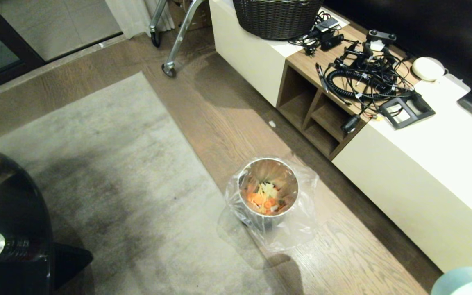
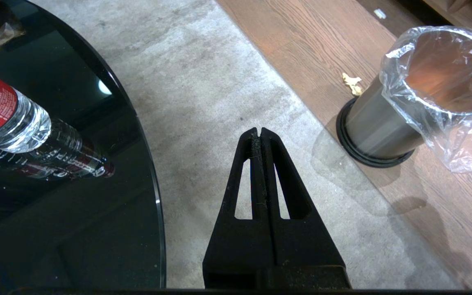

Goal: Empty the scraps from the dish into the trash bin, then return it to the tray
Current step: Put the bowl back to the table

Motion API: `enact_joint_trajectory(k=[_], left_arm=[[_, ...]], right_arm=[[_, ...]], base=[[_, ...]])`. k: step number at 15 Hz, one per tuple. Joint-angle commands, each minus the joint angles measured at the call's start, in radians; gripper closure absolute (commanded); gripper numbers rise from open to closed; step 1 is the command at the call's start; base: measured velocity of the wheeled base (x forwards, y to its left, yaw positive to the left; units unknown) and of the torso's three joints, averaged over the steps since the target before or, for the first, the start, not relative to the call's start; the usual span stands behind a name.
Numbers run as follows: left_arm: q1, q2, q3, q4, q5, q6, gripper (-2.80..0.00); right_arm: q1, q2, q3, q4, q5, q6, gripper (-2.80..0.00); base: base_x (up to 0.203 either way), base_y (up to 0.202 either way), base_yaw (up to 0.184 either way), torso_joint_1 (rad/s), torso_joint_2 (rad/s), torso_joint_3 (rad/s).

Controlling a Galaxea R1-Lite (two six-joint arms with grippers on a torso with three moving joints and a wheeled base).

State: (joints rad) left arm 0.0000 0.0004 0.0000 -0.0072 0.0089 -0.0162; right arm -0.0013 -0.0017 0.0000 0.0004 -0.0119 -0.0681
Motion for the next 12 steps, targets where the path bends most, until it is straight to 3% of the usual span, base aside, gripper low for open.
enact_joint_trajectory(k=[1, 12], left_arm=[[0.0, 0.0, 0.0, 0.0, 0.0, -0.001, 0.0], [0.0, 0.0, 0.0, 0.0, 0.0, -0.002, 0.0]], right_arm=[[0.0, 0.002, 0.0, 0.001, 0.0, -0.001, 0.0], [0.001, 0.003, 0.0, 0.0, 0.0, -0.001, 0.0]], base=[[0.0, 0.0, 0.0, 0.0, 0.0, 0.0], [0.0, 0.0, 0.0, 0.0, 0.0, 0.0]])
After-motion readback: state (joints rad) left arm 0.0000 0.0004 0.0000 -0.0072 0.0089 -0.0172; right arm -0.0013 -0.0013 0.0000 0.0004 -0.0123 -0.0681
